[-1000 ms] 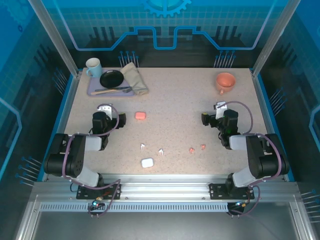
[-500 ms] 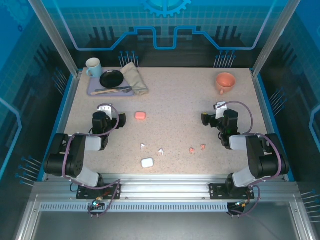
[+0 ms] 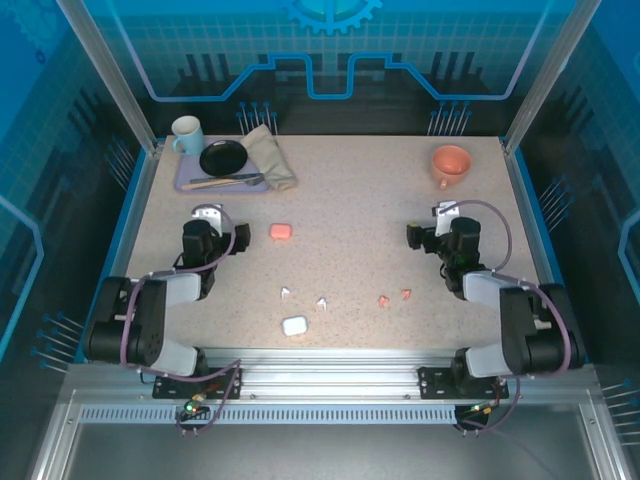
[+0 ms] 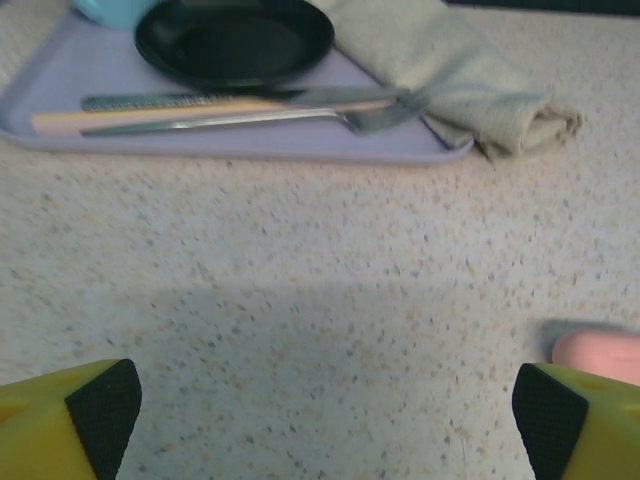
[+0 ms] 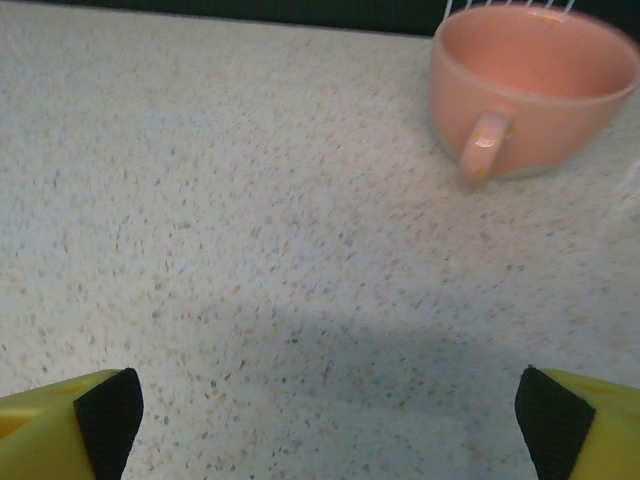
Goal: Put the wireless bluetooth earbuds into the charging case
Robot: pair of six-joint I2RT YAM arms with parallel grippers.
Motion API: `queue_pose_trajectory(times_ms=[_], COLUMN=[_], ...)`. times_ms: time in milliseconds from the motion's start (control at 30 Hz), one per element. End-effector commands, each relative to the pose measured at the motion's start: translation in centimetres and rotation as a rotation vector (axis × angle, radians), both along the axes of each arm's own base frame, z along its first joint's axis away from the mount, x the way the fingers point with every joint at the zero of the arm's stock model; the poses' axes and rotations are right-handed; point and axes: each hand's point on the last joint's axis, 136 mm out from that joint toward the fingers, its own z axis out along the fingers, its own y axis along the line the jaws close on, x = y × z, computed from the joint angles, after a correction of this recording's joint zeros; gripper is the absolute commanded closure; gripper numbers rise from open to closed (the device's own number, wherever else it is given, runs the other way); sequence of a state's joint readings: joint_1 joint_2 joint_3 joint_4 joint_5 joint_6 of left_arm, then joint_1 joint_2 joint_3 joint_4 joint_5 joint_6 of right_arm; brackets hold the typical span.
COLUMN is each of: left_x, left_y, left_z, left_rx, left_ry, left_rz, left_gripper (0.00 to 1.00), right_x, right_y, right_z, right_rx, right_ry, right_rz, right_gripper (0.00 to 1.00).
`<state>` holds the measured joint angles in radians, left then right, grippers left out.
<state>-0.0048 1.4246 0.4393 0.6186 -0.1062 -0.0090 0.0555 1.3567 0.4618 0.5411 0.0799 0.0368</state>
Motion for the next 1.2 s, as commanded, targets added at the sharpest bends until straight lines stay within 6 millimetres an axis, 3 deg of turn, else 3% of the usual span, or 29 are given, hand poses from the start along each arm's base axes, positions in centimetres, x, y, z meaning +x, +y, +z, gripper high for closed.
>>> queue_pose_trajectory(times_ms=[0, 100, 133, 233, 367, 567, 700, 867, 1167], left_x=[0.0, -0.8, -1.0, -2.2, -4.2, -5.4, -4.7, -3.2, -1.0], left_y=[1.5, 1.8, 1.7, 1.3, 0.4, -1.0, -1.3, -1.0, 0.8], left_z=[3.0, 4.5, 5.0, 6.0, 6.0, 5.9, 6.7, 7.4, 6.9], left_rx=[-0.025, -0.096, -0.126, -0.238, -0.364, -0.505, -0.525, -0.501, -0.542], left_ry=[0.009, 0.051, 0.061, 0.130, 0.260, 0.349, 0.359, 0.386, 0.413], left_rz=[0.119, 0.184, 0.195, 0.250, 0.301, 0.324, 0.323, 0.327, 0.355], left_gripper=[0.01, 0.01, 0.01, 0.01, 0.01, 0.01, 0.01, 0.01, 0.01], right_x=[-0.4, -2.8, -3.2, -3.4, -5.5, -11.7, -15.9, -20.0, -23.2], right_y=[-1.8, -5.6, -6.0, -4.3, 1.1, 11.1, 17.5, 23.9, 33.4], right_z=[3.1, 3.1, 2.9, 3.3, 4.1, 3.0, 2.2, 1.4, -2.2], right_rx=[0.094, 0.249, 0.281, 0.272, 0.254, 0.261, 0.204, 0.073, -0.115], right_ry=[0.072, 0.268, 0.327, 0.472, 0.583, 0.774, 0.841, 0.892, 0.969], right_rz=[-0.127, -0.496, -0.541, -0.443, -0.250, -0.048, 0.026, 0.052, 0.129], right_gripper=[0.00, 0.00, 0.00, 0.00, 0.06, 0.13, 0.14, 0.13, 0.11])
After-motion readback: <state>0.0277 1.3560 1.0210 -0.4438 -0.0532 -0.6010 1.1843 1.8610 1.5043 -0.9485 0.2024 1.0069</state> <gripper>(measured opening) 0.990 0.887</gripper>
